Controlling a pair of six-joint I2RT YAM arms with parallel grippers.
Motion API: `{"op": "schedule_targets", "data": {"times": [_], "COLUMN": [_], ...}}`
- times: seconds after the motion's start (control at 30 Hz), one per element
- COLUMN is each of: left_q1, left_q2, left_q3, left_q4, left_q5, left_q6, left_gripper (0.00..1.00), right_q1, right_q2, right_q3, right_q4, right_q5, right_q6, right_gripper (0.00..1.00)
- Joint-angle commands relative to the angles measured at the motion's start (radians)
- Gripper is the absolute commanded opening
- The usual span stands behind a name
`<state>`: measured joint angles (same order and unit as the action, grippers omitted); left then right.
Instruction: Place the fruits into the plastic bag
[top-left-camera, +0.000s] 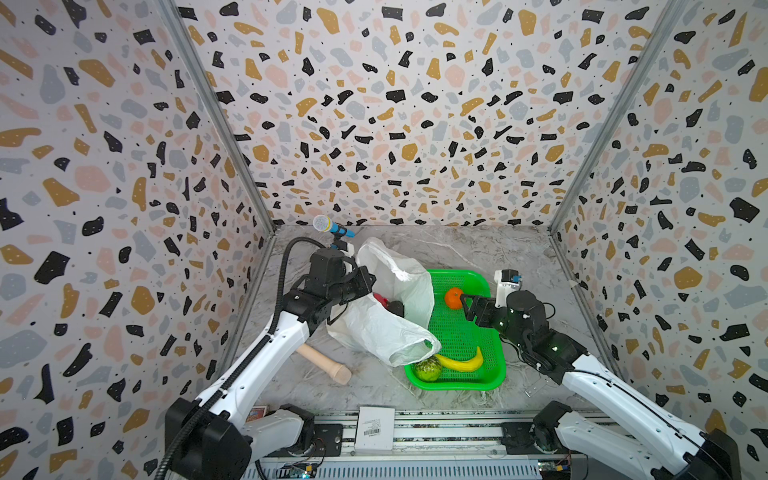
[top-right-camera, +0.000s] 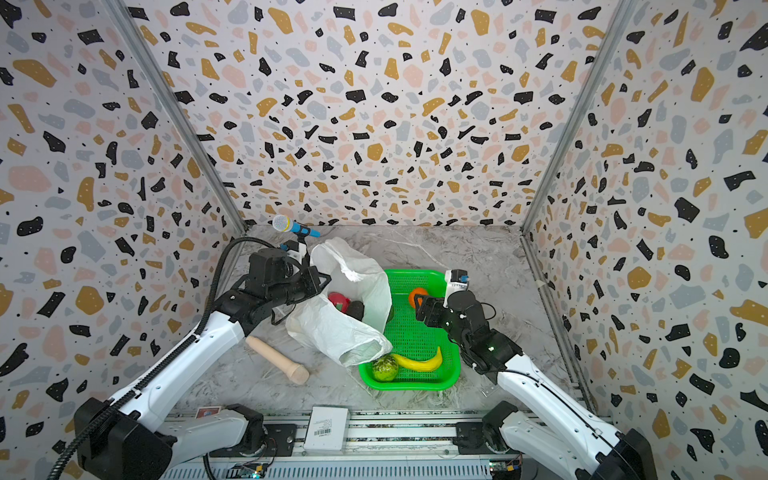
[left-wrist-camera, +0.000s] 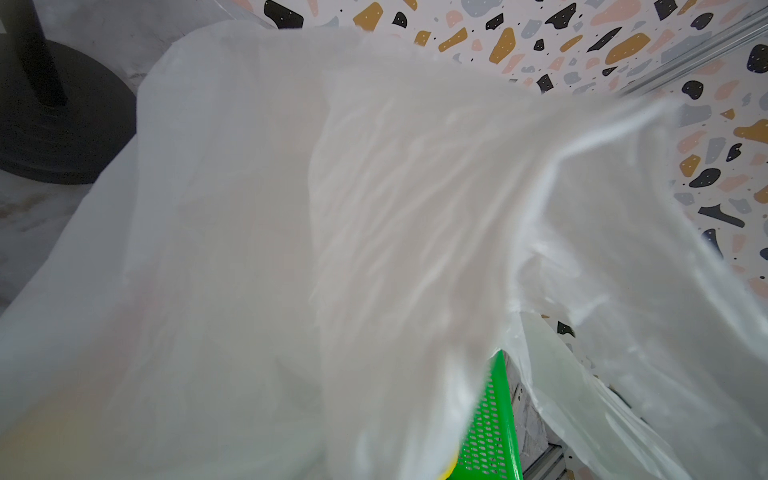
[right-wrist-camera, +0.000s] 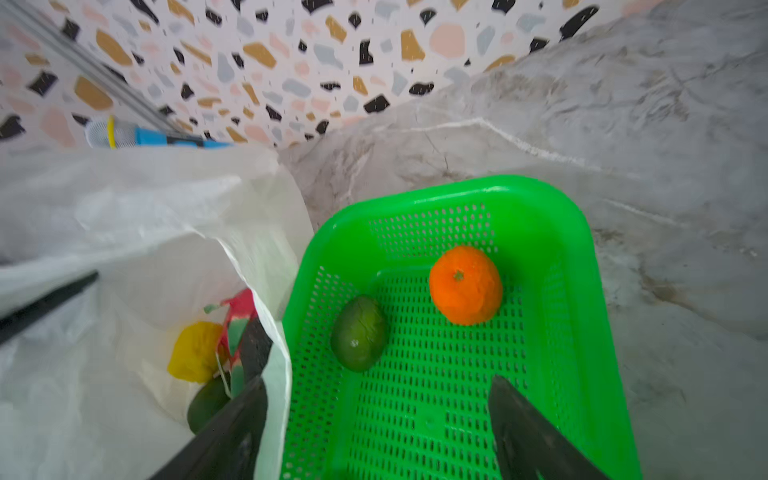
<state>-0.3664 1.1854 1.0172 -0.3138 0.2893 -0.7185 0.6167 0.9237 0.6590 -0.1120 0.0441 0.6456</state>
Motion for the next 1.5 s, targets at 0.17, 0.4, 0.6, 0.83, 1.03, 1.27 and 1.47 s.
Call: {"op": "schedule_targets", "data": {"times": [0.17,0.4,0.6,0.83,1.03,1.27,1.47], "left_q1": [0.005,0.006,0.006,0.005,0.005,0.005,0.005], "left_q2": [0.004,0.002,-0.003,-0.01,-0.012,-0.013,-0.014], "left_q3": [0.001,0.003,0.004,-0.005,-0.006,-0.01,-0.01], "left_q4": [0.021,0.016,0.01,0.01,0.011,0.013,0.011], "left_q5": [0.01,0.006,0.007,0.002,0.002,0.002,0.0], "left_q6": [0.002,0.001,0.004,0.002,0.0,-0.002,-0.004], "left_gripper": [0.0,0.0,0.0,0.0,0.0,0.0,0.0], "right_q1": [0.044,0.207,0.234,0.274,0.282,0.282,0.284], "right_q2": [0.2,0.324,0.443,0.508,0.486,0.492,0.519], "right_q3": [-0.017,0.024,0.07,0.101,0.109,0.14,0.16], "right_q4": [-0.199,-0.163,-0.209,-0.232,-0.211,-0.178,-0.148], "right_q5": [-0.447,-0.486,-0.414,-0.283,-0.182,-0.159,-0.162], "right_q6": [-0.218,-0.277,-0.297,-0.302,-0.29,-0.276,-0.272], "right_gripper": [0.85,0.86,0.85,0.83,0.82,0.88,0.89]}}
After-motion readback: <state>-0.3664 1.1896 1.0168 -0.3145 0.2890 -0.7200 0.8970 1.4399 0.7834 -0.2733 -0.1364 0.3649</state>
